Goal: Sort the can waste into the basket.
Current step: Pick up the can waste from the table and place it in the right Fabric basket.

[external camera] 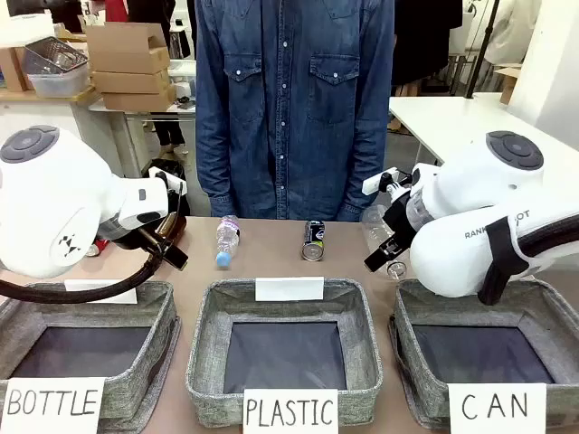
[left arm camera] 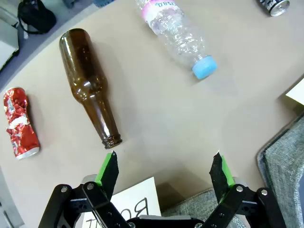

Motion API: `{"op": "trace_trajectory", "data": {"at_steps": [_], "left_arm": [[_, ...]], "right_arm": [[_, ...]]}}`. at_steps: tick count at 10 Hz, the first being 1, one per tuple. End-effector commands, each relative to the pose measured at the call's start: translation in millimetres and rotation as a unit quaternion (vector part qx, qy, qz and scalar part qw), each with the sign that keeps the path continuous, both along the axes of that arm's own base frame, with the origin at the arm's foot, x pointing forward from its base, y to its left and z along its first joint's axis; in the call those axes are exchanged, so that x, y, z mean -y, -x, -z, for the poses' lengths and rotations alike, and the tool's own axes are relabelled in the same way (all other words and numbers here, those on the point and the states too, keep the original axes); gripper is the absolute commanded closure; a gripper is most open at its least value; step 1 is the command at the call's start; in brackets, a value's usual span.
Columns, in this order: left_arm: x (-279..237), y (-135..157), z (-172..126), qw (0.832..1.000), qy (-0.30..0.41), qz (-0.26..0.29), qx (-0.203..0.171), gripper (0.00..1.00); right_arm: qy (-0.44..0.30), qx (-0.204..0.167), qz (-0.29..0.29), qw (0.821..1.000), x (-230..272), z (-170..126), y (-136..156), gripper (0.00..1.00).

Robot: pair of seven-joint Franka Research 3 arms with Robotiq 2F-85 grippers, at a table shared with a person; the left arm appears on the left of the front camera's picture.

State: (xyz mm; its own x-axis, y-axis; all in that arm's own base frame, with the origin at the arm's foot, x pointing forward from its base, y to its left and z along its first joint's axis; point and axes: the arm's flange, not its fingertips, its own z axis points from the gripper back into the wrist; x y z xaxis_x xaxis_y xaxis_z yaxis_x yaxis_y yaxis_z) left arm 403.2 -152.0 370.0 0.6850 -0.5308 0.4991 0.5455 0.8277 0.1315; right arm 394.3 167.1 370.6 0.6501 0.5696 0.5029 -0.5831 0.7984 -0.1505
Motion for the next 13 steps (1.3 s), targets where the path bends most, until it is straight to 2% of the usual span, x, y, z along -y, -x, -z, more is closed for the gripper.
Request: {"op": "trace_trajectory", "data": {"at_steps": [1, 10, 11, 12, 13], "left_arm": [[0, 0, 0, 1.000, 0.000, 0.000, 0.000, 0.00], [0, 0, 0, 1.000, 0.000, 0.000, 0.000, 0.00], [-3, 6, -5, 1.000, 0.003, 0.007, -0.007, 0.00], [-8, 27, -33, 0.999, 0.031, 0.032, -0.016, 0.00], [-9, 63, -69, 0.999, 0.014, 0.036, -0.012, 0.00]], "right_arm": [[0.000, 0.000, 0.000, 1.000, 0, 0, 0, 0.00], [0.000, 0.000, 0.000, 1.000, 0, 0, 0, 0.00], [0.000, -0.019, -0.011, 1.000, 3, -16, 8, 0.00], [-0.026, -0.035, 0.002, 0.999, 6, -54, 33, 0.00], [-0.052, -0.029, -0.006, 0.998, 18, -97, 65, 0.00]]}}
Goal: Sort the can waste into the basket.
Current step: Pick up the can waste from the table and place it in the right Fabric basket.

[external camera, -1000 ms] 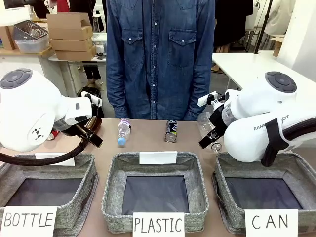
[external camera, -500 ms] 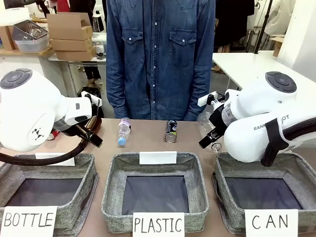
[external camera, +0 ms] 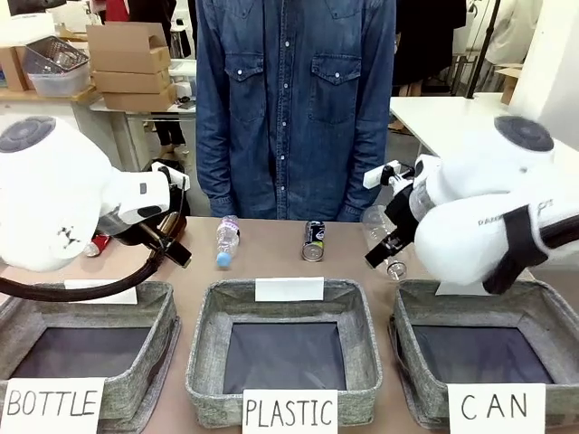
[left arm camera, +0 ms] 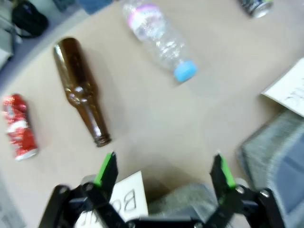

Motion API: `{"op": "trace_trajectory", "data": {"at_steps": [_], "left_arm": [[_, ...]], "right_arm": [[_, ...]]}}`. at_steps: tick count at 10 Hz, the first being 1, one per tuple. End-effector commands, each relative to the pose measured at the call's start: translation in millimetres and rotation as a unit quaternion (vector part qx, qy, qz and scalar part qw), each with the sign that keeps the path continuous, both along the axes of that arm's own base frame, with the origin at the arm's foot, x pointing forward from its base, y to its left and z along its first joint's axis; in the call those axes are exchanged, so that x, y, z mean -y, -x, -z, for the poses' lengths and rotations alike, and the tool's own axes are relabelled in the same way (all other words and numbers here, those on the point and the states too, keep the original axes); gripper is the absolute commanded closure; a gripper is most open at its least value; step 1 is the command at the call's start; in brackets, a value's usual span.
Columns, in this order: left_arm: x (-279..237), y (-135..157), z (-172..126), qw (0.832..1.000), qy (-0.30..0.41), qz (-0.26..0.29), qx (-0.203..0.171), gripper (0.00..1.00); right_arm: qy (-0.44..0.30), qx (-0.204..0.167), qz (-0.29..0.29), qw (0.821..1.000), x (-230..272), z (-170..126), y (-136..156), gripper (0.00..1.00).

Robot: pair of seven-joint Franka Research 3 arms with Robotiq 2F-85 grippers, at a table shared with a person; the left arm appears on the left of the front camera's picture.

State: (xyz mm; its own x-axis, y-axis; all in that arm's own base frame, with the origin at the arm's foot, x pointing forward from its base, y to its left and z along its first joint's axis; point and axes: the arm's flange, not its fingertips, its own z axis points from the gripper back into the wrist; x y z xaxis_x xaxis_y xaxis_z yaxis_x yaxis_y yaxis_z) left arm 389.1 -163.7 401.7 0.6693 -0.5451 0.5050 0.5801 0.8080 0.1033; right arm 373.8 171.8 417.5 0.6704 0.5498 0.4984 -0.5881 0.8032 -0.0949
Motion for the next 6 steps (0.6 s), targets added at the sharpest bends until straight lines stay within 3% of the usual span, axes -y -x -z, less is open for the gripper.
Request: {"op": "trace_trajectory", "data": {"at_steps": [1, 2, 3, 4, 5, 6], "left_arm": [[-23, 91, -71, 1.000, -0.013, 0.018, 0.014, 0.00], [-29, 121, -90, 0.998, -0.012, 0.033, 0.054, 0.00], [-31, 128, -87, 0.994, -0.040, 0.022, 0.098, 0.00], [3, 43, -83, 0.999, -0.007, 0.025, 0.027, 0.00], [-1, 68, -120, 0.997, -0.020, 0.032, 0.060, 0.00], [4, 57, -109, 0.995, -0.023, 0.096, -0.020, 0.00]], "right_arm": [[-0.045, 0.009, -0.001, 0.999, 37, -89, 78, 0.00], [-0.053, 0.030, -0.021, 0.998, 48, -116, 109, 0.00], [-0.010, 0.091, 0.020, 0.996, 49, -118, 124, 0.00], [-0.037, 0.018, -0.008, 0.999, 15, -95, 51, 0.00], [-0.036, 0.052, -0.006, 0.998, 28, -136, 81, 0.00], [-0.047, 0.014, -0.023, 0.999, 31, -122, 73, 0.00]]}}
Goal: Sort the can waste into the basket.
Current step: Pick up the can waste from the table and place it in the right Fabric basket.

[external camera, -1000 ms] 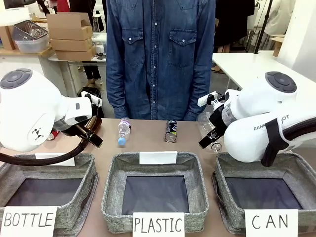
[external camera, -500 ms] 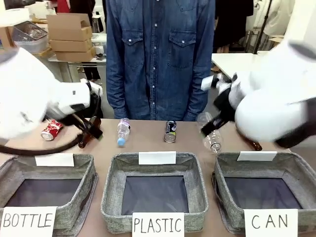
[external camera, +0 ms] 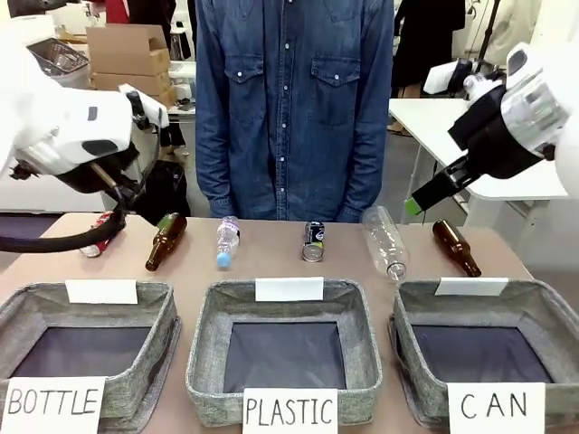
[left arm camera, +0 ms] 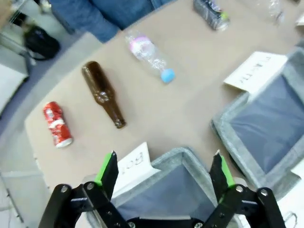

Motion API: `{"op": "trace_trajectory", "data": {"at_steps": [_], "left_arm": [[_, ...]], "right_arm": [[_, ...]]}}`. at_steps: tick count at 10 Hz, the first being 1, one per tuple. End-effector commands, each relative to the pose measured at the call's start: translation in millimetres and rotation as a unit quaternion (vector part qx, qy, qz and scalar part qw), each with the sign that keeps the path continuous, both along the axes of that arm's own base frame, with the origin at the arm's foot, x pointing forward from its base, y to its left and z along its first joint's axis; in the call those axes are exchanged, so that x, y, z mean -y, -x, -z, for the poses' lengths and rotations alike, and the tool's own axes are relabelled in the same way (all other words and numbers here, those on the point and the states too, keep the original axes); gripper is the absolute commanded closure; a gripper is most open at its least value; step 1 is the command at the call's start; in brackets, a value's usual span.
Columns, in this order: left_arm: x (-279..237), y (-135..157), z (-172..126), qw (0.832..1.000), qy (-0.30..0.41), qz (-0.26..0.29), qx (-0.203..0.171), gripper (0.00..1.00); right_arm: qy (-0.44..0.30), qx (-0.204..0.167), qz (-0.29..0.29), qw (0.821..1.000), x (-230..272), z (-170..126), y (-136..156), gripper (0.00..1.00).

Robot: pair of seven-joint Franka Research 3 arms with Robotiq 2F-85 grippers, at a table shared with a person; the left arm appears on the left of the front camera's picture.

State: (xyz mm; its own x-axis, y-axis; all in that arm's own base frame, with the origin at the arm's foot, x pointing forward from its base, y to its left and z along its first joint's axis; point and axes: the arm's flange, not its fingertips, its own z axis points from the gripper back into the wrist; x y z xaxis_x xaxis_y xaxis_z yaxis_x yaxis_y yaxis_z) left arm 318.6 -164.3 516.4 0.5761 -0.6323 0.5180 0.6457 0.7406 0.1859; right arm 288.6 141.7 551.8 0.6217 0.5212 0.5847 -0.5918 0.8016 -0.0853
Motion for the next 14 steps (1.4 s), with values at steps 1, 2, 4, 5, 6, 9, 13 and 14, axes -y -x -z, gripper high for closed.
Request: {"op": "trace_trajectory", "data": {"at_steps": [1, 2, 4, 5, 6, 9, 13, 14], "left_arm": [[-8, -17, 9, 0.985, 0.046, 0.078, -0.146, 0.00], [-35, -22, 9, 0.957, 0.122, 0.110, -0.241, 0.00], [-97, -35, 17, 0.883, 0.306, 0.125, -0.332, 0.00], [-125, -39, 23, 0.844, 0.417, 0.108, -0.321, 0.00], [-149, -42, 27, 0.798, 0.520, 0.096, -0.289, 0.00], [-159, -56, 29, 0.770, 0.580, -0.010, -0.266, 0.00], [-189, -47, 30, 0.788, 0.552, 0.052, -0.268, 0.00], [-189, -47, 30, 0.788, 0.552, 0.052, -0.268, 0.00]], "right_arm": [[-0.075, -0.074, -0.038, 0.994, 15, 15, -9, 0.00], [-0.218, -0.157, -0.046, 0.962, 46, 12, -6, 0.00], [-0.378, -0.310, 0.080, 0.869, 98, 12, -5, 0.00], [-0.443, -0.330, 0.098, 0.828, 126, 16, -5, 0.00], [-0.489, -0.332, 0.115, 0.799, 150, 25, -6, 0.00], [-0.560, -0.241, 0.135, 0.781, 165, 38, -15, 0.00], [-0.529, -0.297, 0.113, 0.787, 192, 30, -12, 0.00], [-0.529, -0.297, 0.113, 0.787, 192, 30, -12, 0.00]]}}
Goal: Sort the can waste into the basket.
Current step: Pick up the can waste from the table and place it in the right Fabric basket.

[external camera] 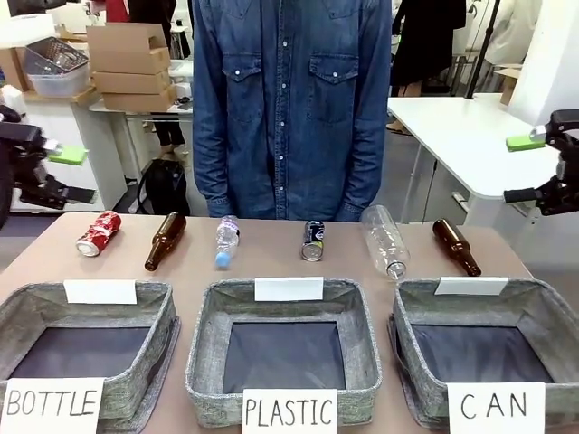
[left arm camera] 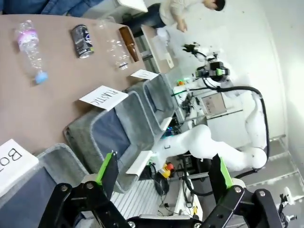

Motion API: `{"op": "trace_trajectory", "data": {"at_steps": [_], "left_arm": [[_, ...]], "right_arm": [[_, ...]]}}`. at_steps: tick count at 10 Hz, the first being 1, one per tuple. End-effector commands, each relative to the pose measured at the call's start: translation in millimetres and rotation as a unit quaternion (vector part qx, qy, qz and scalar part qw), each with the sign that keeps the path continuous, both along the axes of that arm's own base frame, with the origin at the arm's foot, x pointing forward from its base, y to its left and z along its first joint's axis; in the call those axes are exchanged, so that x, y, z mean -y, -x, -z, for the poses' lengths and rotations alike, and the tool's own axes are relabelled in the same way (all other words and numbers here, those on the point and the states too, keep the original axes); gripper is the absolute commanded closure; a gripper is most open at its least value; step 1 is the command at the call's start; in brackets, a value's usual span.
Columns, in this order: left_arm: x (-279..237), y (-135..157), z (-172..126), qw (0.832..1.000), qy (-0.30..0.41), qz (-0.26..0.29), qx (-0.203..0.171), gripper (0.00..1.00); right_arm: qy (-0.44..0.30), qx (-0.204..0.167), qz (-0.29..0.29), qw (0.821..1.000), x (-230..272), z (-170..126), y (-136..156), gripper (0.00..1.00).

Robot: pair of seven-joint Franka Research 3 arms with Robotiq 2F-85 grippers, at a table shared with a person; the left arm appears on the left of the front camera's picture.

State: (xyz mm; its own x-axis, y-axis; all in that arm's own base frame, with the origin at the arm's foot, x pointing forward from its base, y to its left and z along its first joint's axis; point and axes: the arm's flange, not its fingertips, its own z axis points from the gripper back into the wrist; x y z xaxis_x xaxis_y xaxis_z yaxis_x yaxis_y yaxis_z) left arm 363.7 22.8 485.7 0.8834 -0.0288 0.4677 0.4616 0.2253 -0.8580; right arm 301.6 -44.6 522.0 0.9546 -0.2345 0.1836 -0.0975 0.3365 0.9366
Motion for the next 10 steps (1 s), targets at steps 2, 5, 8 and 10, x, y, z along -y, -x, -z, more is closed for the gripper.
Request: {"op": "trace_trajectory", "data": {"at_steps": [2, 5, 8, 10], "left_arm": [[0, 0, 0, 1.000, 0.000, 0.000, 0.000, 0.00], [-41, -14, -21, 0.952, -0.274, -0.108, 0.084, 0.00], [-47, -76, 17, 0.820, -0.549, -0.116, 0.110, 0.00], [-34, -105, 21, 0.766, -0.597, -0.143, 0.193, 0.00]], "right_arm": [[-0.004, 0.004, -0.006, 1.000, 6, 0, 1, 0.00], [-0.004, 0.004, -0.006, 1.000, 6, 0, 1, 0.00], [-0.004, 0.004, -0.006, 1.000, 6, 0, 1, 0.00], [-0.004, 0.004, -0.006, 1.000, 6, 0, 1, 0.00]]}}
